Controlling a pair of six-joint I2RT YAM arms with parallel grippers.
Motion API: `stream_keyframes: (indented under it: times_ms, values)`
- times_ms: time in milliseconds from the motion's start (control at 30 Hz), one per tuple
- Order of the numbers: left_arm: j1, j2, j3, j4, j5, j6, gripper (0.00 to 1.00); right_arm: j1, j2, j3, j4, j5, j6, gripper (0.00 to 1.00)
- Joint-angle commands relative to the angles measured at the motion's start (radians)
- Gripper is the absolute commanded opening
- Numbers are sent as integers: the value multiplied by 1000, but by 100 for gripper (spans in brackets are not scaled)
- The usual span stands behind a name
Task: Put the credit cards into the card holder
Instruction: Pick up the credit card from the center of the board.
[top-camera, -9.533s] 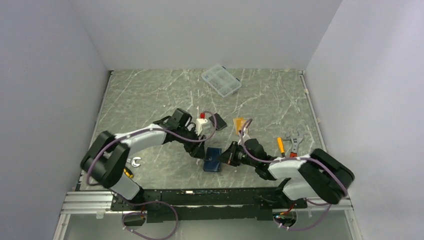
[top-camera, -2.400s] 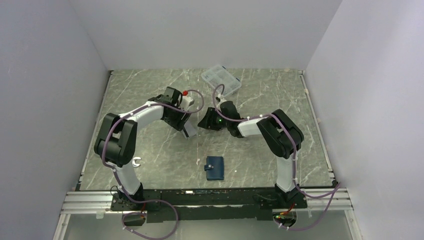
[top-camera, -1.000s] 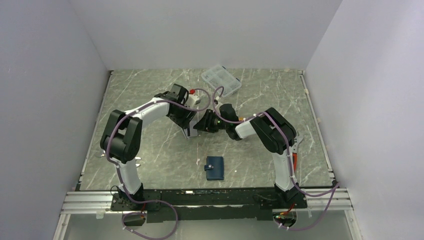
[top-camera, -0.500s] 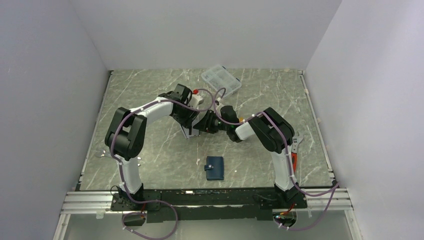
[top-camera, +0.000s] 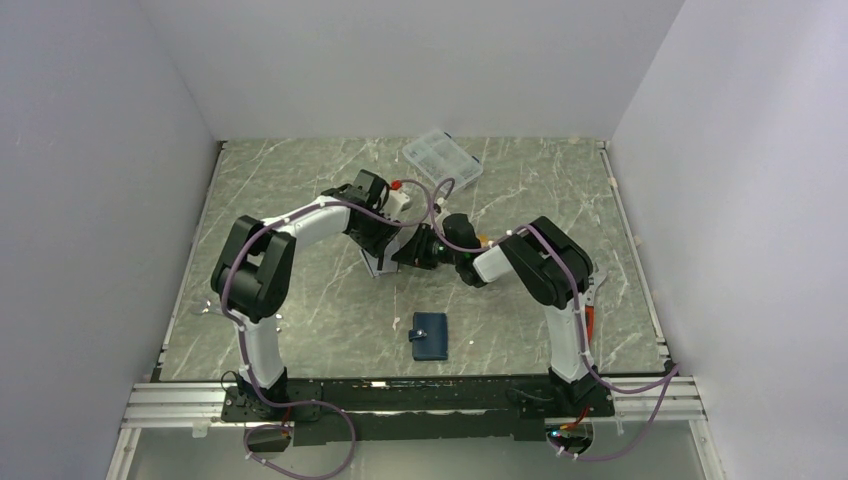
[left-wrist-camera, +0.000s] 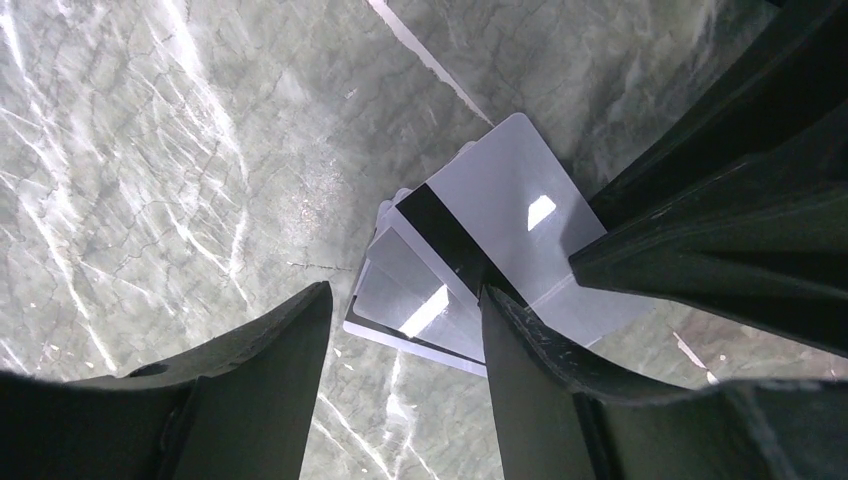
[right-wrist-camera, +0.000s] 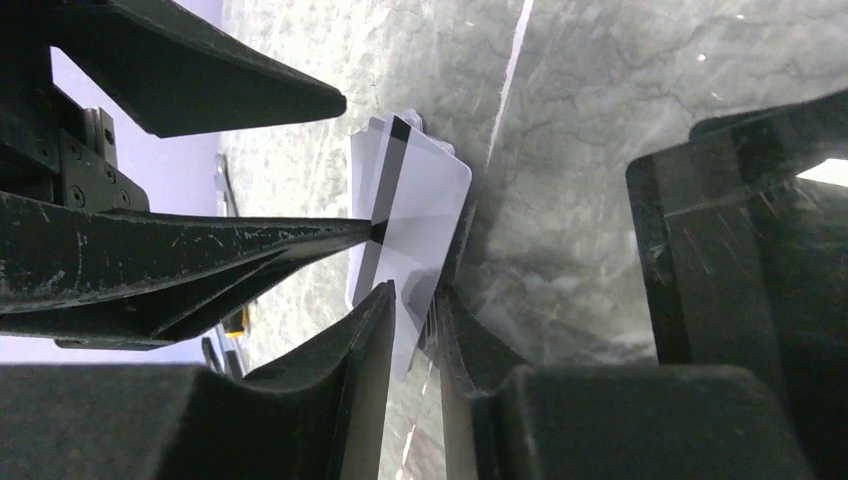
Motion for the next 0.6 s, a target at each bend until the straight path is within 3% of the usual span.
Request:
stream_keyframes:
  times_ms: [0,200,567]
  values:
    - [-9,-9,-47,14,-59,31,61,0,-53,-30,-135,71,-85,22]
    - [3,-29,-60,11,-41,25,61,-1,-55,-25,-125,68,-74,0]
    - [50,-65,-93,10,-26,30,61,-4,-136,-65,-135,81,-77,0]
